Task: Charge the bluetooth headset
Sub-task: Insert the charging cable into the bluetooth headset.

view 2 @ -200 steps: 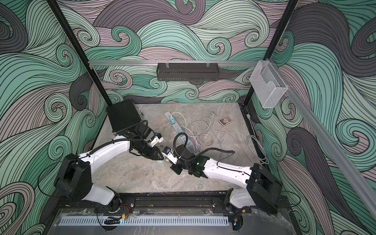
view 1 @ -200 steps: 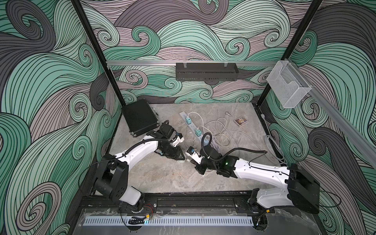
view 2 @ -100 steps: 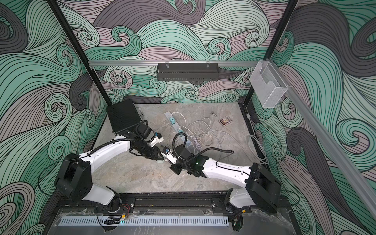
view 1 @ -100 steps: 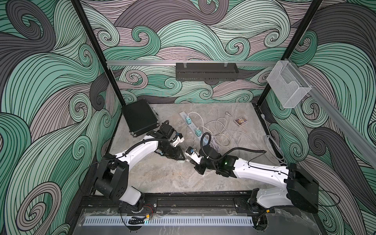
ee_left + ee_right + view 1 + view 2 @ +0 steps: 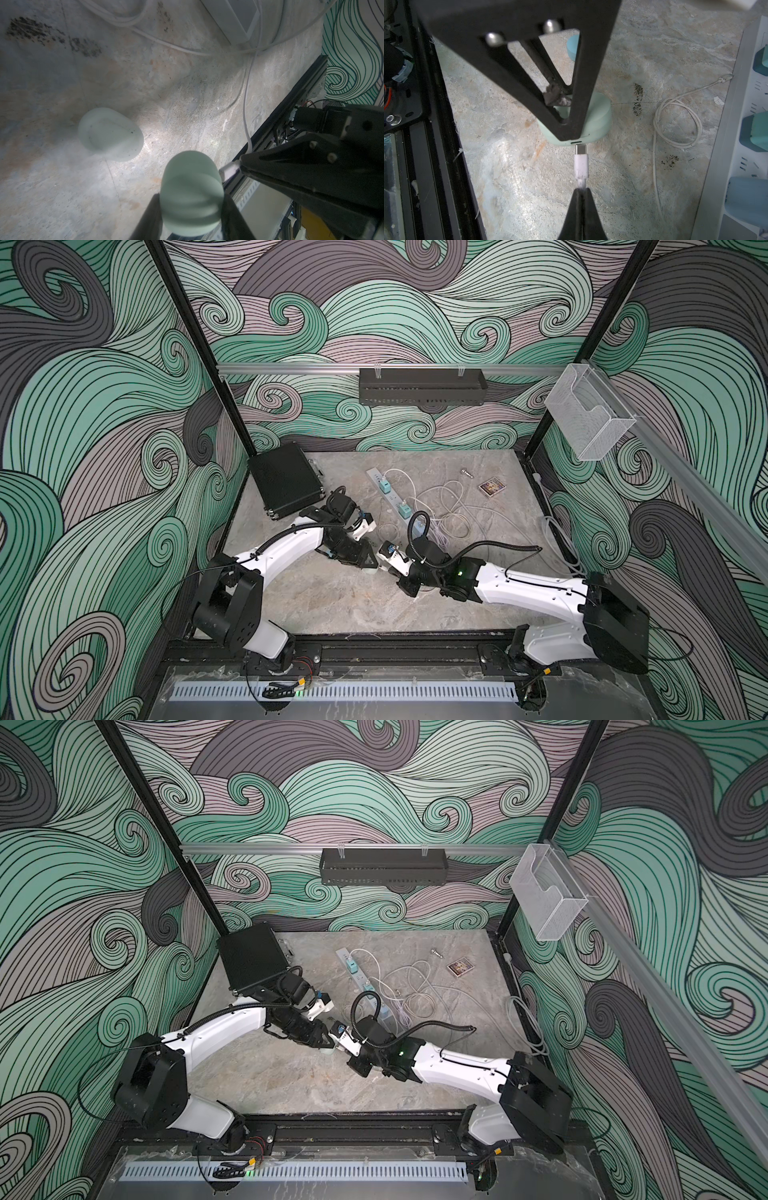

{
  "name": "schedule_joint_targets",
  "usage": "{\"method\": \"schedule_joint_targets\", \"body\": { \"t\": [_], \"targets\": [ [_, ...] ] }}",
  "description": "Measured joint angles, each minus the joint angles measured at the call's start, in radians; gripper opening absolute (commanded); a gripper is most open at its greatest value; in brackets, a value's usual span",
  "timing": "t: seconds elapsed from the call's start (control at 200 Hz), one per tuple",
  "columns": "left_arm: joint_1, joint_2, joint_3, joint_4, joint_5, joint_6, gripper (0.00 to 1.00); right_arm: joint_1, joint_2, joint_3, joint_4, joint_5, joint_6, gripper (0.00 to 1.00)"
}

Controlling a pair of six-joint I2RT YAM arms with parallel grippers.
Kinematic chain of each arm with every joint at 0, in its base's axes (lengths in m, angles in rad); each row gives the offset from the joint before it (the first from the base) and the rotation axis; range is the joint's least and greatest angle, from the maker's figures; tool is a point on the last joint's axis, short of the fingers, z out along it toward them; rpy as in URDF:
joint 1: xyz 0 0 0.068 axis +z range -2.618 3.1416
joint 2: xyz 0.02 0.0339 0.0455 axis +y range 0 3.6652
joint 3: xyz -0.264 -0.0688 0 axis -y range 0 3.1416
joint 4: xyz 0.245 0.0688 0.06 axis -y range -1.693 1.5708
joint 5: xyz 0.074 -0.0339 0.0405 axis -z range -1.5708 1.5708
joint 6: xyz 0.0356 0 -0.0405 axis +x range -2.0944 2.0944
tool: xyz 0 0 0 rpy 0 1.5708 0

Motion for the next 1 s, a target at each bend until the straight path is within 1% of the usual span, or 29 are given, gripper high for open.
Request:
{"method": "schedule_joint_targets", "body": {
  "t": [0.465, 0.711, 1.001],
  "targets": [
    [-0.005, 0.001, 0.009, -0.013, -0.002, 0.0, 0.16, 0.005, -0.002, 0.001, -0.009, 0.005, -0.021, 0.0],
    [-0.006, 0.019, 0.028, -0.031, -0.035, -0.008, 0.15, 0.005, -0.02, 0.002, -0.024, 0.011, -0.03, 0.0],
    [-0.017, 0.019, 0.047, -0.042, -0.044, -0.011, 0.15, 0.024, -0.018, 0.044, -0.064, 0.047, -0.059, 0.0]
  ]
}}
